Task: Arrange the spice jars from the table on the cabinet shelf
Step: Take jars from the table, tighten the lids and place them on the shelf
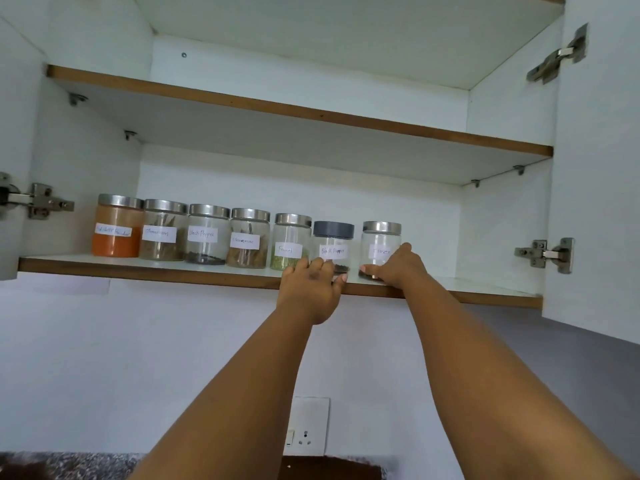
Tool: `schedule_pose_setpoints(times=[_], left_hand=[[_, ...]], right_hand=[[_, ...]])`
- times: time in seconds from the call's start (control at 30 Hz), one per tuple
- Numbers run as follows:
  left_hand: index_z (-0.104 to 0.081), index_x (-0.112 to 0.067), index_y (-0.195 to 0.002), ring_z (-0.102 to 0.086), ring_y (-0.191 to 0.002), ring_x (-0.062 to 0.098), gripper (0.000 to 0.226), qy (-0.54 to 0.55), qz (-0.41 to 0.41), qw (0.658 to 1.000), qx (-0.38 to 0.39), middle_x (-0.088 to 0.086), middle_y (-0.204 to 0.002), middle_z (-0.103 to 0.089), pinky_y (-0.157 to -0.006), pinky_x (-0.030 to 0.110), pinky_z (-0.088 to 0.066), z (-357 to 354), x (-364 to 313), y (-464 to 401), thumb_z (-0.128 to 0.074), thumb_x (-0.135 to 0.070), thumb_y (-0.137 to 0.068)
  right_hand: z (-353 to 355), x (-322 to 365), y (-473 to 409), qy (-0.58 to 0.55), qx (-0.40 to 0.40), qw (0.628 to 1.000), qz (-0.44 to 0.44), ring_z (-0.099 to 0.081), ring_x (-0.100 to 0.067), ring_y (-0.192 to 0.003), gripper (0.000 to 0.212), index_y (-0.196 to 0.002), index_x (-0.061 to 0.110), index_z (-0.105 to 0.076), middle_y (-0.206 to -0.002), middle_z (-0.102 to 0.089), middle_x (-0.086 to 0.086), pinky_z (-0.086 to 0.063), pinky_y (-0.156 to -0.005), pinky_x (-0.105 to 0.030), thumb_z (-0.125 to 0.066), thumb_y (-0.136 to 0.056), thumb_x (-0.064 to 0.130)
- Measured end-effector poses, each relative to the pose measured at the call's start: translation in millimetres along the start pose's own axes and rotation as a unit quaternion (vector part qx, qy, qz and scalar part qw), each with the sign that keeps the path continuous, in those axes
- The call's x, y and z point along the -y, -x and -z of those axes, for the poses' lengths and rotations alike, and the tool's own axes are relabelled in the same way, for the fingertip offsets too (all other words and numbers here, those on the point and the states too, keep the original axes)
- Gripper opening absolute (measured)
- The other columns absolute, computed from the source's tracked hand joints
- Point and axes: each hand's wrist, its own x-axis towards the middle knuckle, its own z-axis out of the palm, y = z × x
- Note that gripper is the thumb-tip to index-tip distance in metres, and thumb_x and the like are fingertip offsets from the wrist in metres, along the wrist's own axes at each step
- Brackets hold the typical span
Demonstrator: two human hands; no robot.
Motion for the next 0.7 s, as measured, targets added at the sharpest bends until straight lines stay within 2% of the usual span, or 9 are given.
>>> schedule_pose_setpoints(times=[0.17,0.33,0.53,0.7], left_hand=[[-0.050,-0.016,-0.127,-0.043,-0.125,0.025,0.048,-0.010,0.007,1.000,0.003,0.004,-0.132,-0.054,-0.102,0.043,-0.034,4.4,-4.2,1.0,-0.024,-0.048,-0.102],[-0.051,-0.016,-0.126,-0.043,-0.123,0.025,0.048,-0.017,0.016,1.000,0.007,0.004,-0.130,-0.054,-0.101,0.043,-0.034,4.5,-2.8,2.6,-0.024,-0.048,-0.102],[-0.052,-0.016,-0.123,-0.045,-0.119,0.025,0.046,-0.027,0.004,1.000,0.000,0.004,-0.127,-0.055,-0.098,0.042,-0.035,4.5,-2.5,2.7,-0.025,-0.047,-0.102],[-0.052,-0.016,-0.124,-0.045,-0.119,0.025,0.047,-0.030,0.006,1.000,0.003,0.004,-0.128,-0.055,-0.098,0.042,-0.035,3.0,-3.5,3.7,-0.025,-0.047,-0.102]], right_hand=[[-5.0,-3.2,-8.0,0.026,0.035,0.999,-0.029,-0.051,-0.034,-0.121,0.096,-0.145,0.010,-0.017,-0.136,-0.050,-0.014,-0.043,-0.090,-0.040,-0.067,-0.079,0.058],[-10.8,-3.5,-7.8,0.053,0.015,0.998,-0.032,-0.055,-0.033,-0.117,0.090,-0.142,0.010,-0.022,-0.131,-0.054,-0.013,-0.039,-0.077,-0.036,-0.061,-0.081,0.063],[-9.6,-8.0,-6.4,0.045,0.001,0.999,-0.014,-0.055,-0.033,-0.117,0.104,-0.144,0.009,-0.018,-0.129,-0.055,-0.013,-0.044,-0.081,-0.038,-0.071,-0.072,0.062],[-9.2,-9.8,-4.3,0.048,0.009,0.999,-0.017,-0.057,-0.032,-0.114,0.093,-0.135,0.008,-0.026,-0.125,-0.057,-0.011,-0.041,-0.075,-0.035,-0.074,-0.072,0.057]])
